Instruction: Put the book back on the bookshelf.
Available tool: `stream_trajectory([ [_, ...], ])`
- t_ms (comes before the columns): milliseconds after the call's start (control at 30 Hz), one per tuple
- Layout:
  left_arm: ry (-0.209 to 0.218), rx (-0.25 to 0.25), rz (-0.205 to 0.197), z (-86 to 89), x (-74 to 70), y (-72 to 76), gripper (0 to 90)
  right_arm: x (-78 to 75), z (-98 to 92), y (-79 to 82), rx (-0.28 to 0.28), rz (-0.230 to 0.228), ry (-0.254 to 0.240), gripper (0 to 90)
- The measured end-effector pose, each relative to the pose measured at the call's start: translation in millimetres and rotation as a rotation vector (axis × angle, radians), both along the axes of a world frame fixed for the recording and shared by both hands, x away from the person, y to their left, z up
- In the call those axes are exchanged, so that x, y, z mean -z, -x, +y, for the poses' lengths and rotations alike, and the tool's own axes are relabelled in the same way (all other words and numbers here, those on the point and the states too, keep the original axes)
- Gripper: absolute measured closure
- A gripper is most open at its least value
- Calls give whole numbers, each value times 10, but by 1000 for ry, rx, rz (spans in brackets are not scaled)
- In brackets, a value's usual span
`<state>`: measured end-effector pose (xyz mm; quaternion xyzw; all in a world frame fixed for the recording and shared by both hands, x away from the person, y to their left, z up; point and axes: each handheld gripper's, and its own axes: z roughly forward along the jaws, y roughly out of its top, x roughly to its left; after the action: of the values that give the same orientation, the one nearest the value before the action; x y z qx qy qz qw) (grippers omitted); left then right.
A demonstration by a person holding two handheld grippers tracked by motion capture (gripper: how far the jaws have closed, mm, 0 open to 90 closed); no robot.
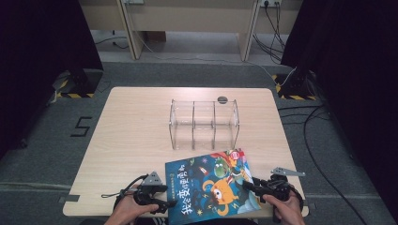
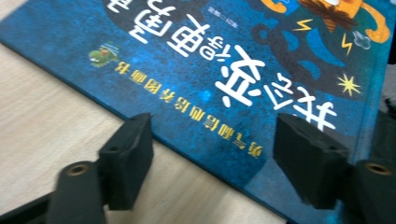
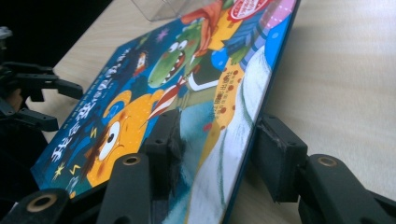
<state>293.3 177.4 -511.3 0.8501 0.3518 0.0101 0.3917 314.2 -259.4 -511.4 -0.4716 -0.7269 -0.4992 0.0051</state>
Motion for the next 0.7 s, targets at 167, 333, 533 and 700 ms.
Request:
stream_trajectory([
  [167, 0, -13, -8, 9, 5, -4, 258, -70, 14, 17, -18, -87, -3, 533],
  [333, -18, -59, -31, 21, 11, -11, 253, -156, 39, 40, -38, -168, 8, 533],
  [533, -14, -70, -28, 18, 11, -10, 249, -182, 46, 45, -42, -200, 18, 532],
  [700, 6, -82, -4, 25, 11, -30, 205, -224, 42, 54, -52, -247, 37, 532],
])
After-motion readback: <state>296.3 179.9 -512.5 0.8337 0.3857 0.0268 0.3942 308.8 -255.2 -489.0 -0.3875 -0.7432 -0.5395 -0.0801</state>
